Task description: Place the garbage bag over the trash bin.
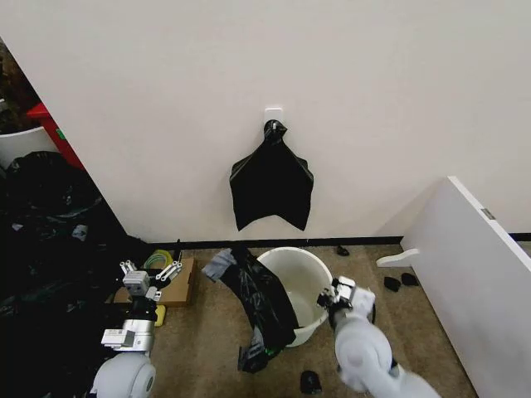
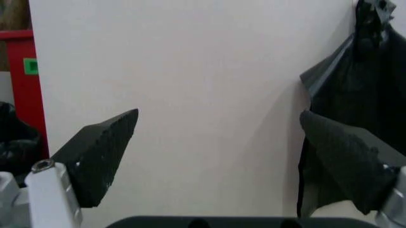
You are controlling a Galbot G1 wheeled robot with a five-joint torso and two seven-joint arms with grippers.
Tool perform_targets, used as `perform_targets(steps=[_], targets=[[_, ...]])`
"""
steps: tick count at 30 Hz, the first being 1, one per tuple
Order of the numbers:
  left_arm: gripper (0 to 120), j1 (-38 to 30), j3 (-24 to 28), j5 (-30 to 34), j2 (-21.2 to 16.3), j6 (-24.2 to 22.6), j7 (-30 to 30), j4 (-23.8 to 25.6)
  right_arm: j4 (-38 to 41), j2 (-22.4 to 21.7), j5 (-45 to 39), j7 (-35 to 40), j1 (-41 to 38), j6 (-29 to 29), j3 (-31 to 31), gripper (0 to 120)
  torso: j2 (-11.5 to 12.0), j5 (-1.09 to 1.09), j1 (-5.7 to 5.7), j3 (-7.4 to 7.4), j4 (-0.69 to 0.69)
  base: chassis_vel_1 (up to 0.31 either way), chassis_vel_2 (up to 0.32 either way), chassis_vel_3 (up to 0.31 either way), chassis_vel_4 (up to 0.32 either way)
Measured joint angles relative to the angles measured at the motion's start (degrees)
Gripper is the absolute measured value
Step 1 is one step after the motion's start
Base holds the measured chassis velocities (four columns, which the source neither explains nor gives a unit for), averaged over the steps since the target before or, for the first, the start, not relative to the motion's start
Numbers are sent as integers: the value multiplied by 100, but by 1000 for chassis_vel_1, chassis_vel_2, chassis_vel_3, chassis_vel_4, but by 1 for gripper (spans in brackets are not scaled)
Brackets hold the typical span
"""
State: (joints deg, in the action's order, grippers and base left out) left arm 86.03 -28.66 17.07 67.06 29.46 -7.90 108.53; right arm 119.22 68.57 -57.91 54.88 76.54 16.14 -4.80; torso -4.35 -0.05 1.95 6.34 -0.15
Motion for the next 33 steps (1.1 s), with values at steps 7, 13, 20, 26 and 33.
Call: perform_targets(steps=[7, 13, 20, 26, 33], targets=[[100, 130, -131, 4, 2, 76, -33, 171, 47, 553, 479, 171, 417, -295, -55, 0, 0, 2, 0, 0, 0, 0, 0, 0, 0], [100, 170, -161, 3, 42, 66, -106, 261, -79, 854, 1096, 393, 511, -301, 27, 0, 0, 0, 0, 0, 1, 0, 0, 0, 0], [100, 223, -198, 0, 85, -10, -154, 389, 129, 1018, 1579, 518, 761, -418, 119, 26, 0, 0, 0, 0, 1, 0, 0, 0, 0], [100, 207, -204, -20, 89, -29, -195, 337, 488, 928, 2362, 343, 1077, -718, 268, 49, 0, 1, 0, 0, 0, 0, 0, 0, 0], [100, 123, -156, -74, 133, -115, -268, 148, 798, 373, 4373, -1109, 1262, -1628, 920, 74, 0, 1, 0, 0, -1, 0, 0, 0, 0]])
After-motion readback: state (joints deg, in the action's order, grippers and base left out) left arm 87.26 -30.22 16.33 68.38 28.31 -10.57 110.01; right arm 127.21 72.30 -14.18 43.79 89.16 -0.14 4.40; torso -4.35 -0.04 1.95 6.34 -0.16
